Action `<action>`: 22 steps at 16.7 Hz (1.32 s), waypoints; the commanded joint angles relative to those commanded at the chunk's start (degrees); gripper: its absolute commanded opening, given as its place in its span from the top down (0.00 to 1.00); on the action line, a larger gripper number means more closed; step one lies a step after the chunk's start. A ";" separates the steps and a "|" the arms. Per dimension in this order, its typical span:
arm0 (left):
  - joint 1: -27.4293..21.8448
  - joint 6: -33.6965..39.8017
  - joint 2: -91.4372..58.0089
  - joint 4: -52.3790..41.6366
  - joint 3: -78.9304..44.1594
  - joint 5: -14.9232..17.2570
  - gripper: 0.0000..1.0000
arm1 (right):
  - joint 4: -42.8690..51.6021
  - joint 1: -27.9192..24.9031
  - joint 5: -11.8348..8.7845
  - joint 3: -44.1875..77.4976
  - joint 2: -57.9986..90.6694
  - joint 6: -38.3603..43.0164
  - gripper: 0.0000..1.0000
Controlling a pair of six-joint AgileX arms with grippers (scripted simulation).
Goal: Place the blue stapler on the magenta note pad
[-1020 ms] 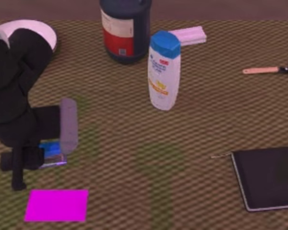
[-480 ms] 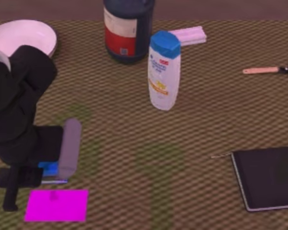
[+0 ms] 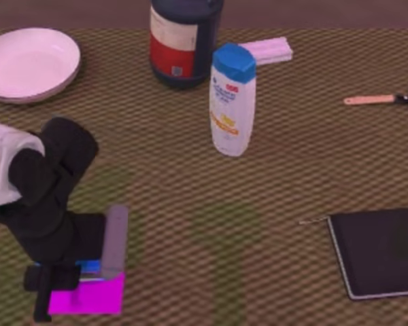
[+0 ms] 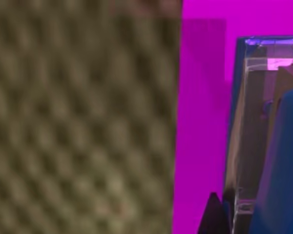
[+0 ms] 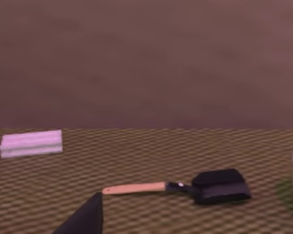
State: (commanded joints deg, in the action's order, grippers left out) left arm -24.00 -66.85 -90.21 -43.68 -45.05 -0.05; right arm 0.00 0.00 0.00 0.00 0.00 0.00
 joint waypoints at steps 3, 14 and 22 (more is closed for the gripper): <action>-0.17 -0.10 -1.97 4.34 2.87 -0.03 1.00 | 0.00 0.00 0.00 0.00 0.00 0.00 0.00; -0.18 -0.11 -2.09 4.57 3.04 -0.03 0.47 | 0.00 0.00 0.00 0.00 0.00 0.00 0.00; -0.18 -0.11 -2.09 4.57 3.04 -0.03 0.00 | 0.00 0.00 0.00 0.00 0.00 0.00 0.00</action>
State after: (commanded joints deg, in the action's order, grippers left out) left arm -24.18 -66.96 -92.30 -39.11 -42.01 -0.08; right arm 0.00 0.00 0.00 0.00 0.00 0.00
